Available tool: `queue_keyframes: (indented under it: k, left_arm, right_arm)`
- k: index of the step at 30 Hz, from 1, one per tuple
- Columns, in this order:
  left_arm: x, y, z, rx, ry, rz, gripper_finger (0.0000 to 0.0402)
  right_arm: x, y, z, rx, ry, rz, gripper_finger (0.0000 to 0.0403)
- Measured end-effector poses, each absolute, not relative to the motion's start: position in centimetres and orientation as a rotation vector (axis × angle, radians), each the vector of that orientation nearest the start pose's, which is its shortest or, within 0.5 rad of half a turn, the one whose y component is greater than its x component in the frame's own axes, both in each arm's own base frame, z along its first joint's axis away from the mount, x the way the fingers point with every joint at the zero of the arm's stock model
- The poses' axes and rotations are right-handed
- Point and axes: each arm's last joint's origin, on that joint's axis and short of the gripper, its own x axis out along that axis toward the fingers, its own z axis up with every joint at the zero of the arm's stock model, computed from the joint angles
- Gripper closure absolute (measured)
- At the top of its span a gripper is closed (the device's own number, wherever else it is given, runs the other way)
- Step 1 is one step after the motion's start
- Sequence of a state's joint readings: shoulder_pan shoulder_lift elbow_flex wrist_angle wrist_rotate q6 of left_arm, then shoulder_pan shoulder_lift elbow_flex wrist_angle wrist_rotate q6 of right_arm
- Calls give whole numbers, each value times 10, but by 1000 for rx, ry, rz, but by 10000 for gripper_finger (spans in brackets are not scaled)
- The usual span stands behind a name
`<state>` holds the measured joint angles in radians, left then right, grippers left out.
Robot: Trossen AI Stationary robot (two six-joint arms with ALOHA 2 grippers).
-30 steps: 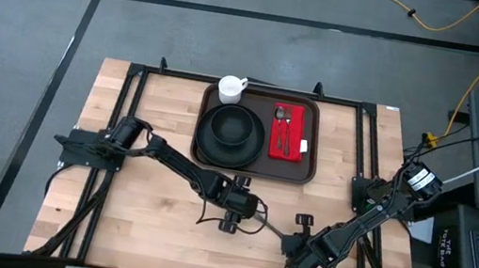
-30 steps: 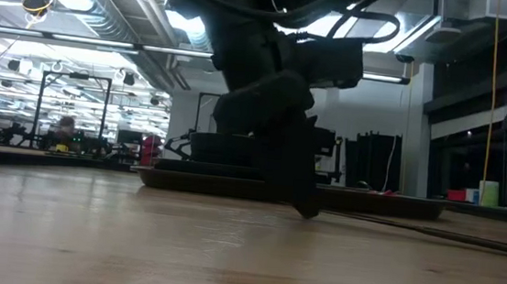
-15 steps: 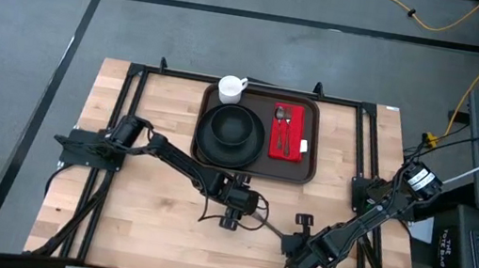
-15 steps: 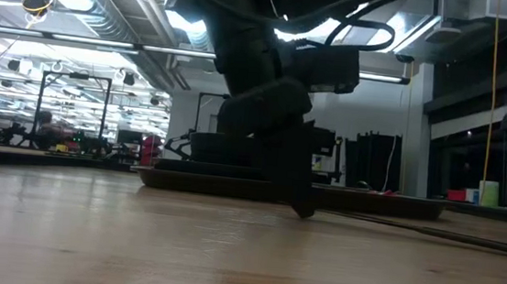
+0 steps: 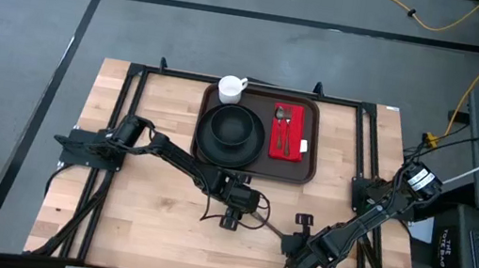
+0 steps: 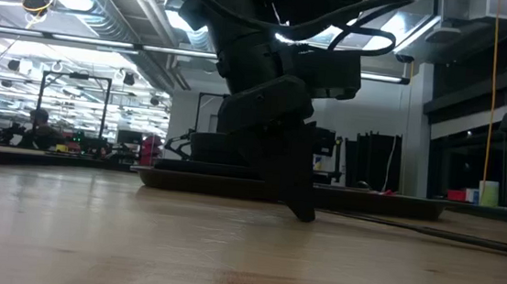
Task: Set up tray
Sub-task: Put the black knife on the red napkin to the right of the black fork
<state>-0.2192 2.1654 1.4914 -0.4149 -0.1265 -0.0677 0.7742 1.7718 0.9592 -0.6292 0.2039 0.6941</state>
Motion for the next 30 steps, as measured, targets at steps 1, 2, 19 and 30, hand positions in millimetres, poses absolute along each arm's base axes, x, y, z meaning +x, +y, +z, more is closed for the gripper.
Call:
queue_keyframes:
  k: [1,2,19,30]
  left_arm:
    - [432,-92,131,122,1074,-50,215]
    - [432,-91,131,121,1074,-50,216]
    - [432,-89,129,100,1085,-76,267]
    - [432,-89,129,178,1083,-128,315]
  right_arm:
    - [217,204,130,-100,1338,1,400]
    - [217,204,130,-100,1338,1,400]
    - [217,204,130,-98,1338,1,400]
    - [217,204,130,-95,1337,1,400]
